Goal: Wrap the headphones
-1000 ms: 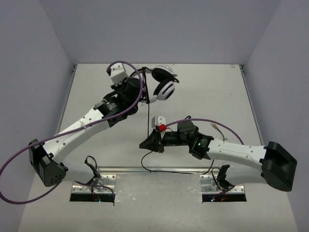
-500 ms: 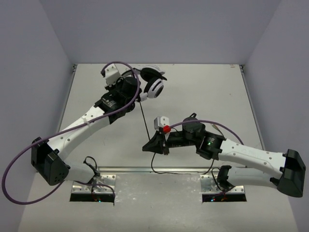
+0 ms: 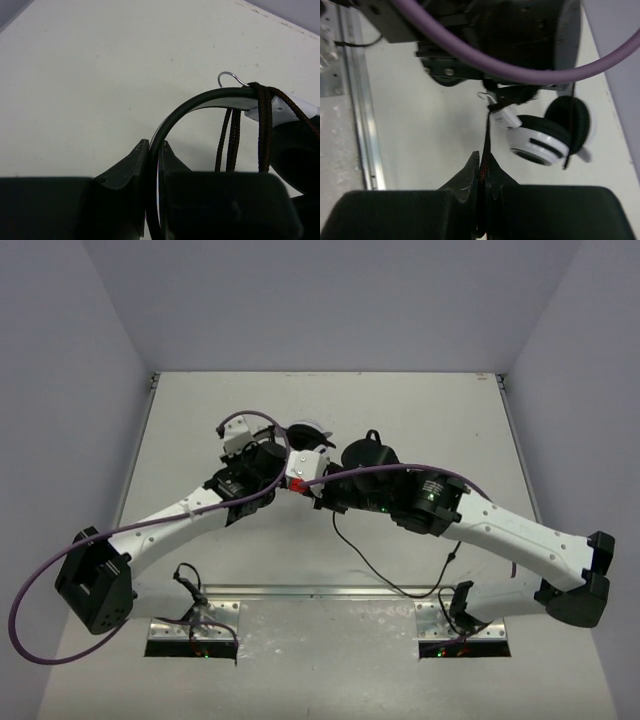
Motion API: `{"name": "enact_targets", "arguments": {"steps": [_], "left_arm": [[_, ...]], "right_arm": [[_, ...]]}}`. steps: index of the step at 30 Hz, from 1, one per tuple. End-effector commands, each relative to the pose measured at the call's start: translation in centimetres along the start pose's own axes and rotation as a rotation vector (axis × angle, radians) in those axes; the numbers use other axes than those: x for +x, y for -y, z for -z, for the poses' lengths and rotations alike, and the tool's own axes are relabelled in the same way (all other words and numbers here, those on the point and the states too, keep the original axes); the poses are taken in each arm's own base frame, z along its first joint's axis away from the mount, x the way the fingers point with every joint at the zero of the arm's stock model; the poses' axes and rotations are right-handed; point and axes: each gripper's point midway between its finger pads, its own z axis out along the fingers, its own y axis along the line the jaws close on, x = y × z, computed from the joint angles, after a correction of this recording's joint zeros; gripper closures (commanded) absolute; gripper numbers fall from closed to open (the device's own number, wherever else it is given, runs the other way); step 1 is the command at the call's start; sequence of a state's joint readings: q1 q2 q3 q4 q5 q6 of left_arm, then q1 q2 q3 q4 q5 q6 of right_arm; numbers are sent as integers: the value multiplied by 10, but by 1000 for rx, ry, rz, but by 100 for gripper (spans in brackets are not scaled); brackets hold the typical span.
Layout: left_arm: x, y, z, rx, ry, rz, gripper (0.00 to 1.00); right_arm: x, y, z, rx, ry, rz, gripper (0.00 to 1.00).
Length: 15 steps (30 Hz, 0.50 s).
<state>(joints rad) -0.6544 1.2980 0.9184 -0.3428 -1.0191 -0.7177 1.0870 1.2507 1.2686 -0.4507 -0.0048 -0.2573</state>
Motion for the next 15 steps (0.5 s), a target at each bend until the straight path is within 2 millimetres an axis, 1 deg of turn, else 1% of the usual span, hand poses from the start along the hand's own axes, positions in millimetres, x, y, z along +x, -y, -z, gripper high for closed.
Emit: {"name": "enact_targets", "arguments": {"steps": [1, 2, 3, 4, 5, 7, 8, 9, 10, 11, 12, 13, 14, 15], "left_arm": [[-34, 18, 21, 118, 124, 182, 100], [-30, 22, 28, 150, 124, 173, 100], [-22, 20, 30, 174, 121, 162, 100], [-27, 20, 35, 200, 129, 174, 100], [-25, 22, 39, 232, 131, 175, 100], [-23, 24, 47, 309, 143, 170, 100], [-21, 26, 52, 345, 150, 156, 100], [-16, 28, 55, 393, 159, 132, 100], [-21, 27, 61, 426, 174, 149, 100], [-20, 27, 64, 452, 182, 141, 100], [-15, 25, 66, 479, 184, 129, 100], [-20, 23, 71, 509, 197, 139, 100], [-20, 23, 73, 533, 206, 123, 100], [-15, 23, 75, 558, 204, 102, 100]], "right_arm": [[-31, 41, 12, 151, -14, 194, 99], [-38, 51, 14, 189, -7, 232, 99], [-39, 57, 11, 211, -18, 249, 99], [-40, 64, 11, 234, -24, 263, 99], [-48, 74, 13, 262, -10, 272, 99], [-52, 83, 12, 291, -11, 290, 98], [-58, 92, 13, 324, 2, 306, 98], [-61, 97, 14, 338, 4, 315, 98], [-60, 100, 12, 342, -3, 326, 98], [-63, 114, 16, 380, -5, 336, 98], [-62, 121, 16, 395, -16, 340, 98], [-60, 137, 18, 431, -42, 343, 98], [-57, 148, 20, 457, -61, 343, 98], [-54, 157, 22, 477, -79, 345, 98]]}}
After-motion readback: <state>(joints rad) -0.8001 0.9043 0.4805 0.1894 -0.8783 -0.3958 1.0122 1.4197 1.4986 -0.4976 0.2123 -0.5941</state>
